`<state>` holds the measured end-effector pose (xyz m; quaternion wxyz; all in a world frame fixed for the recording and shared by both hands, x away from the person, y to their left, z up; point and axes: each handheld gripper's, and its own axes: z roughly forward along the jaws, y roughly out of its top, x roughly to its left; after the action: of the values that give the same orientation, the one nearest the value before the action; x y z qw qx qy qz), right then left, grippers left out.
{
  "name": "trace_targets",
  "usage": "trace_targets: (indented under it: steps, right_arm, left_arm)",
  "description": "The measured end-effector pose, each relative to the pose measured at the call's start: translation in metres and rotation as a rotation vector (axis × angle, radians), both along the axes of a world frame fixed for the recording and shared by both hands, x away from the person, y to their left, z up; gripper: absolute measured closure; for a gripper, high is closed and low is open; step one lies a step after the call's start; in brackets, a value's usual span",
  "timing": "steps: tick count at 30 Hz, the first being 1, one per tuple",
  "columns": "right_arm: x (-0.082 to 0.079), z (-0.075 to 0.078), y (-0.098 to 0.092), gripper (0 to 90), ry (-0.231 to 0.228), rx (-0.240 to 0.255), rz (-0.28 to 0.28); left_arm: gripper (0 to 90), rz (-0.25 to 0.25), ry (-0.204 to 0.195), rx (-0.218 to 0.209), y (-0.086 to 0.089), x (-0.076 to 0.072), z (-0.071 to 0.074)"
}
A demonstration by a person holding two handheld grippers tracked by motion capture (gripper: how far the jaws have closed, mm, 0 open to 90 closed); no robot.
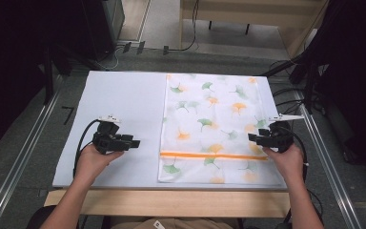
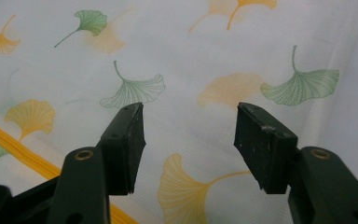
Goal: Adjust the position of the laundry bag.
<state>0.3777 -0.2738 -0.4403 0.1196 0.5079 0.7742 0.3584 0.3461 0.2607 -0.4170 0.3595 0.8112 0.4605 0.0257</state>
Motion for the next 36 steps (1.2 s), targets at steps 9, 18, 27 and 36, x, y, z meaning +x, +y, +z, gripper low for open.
trace_targets:
  steps: [9,18,27,36]
  right_arm:
    - [0.0,-0.002,-0.003,43.5,0.006,0.005,-0.007]
    - [-0.003,-0.002,-0.006,43.3,0.002,0.008,-0.015]
    - [-0.004,-0.004,-0.009,40.9,0.019,0.005,-0.026]
    - [-0.008,-0.005,-0.009,40.9,0.03,-0.009,-0.025]
  left_arm:
    - [41.7,-0.003,0.009,0.018,0.0,0.002,-0.005]
    - [40.4,-0.002,0.004,0.02,-0.003,0.002,-0.005]
    - [41.3,-0.017,0.002,0.035,-0.009,0.004,-0.006]
    - [42.0,-0.036,0.015,0.029,-0.019,0.007,-0.006]
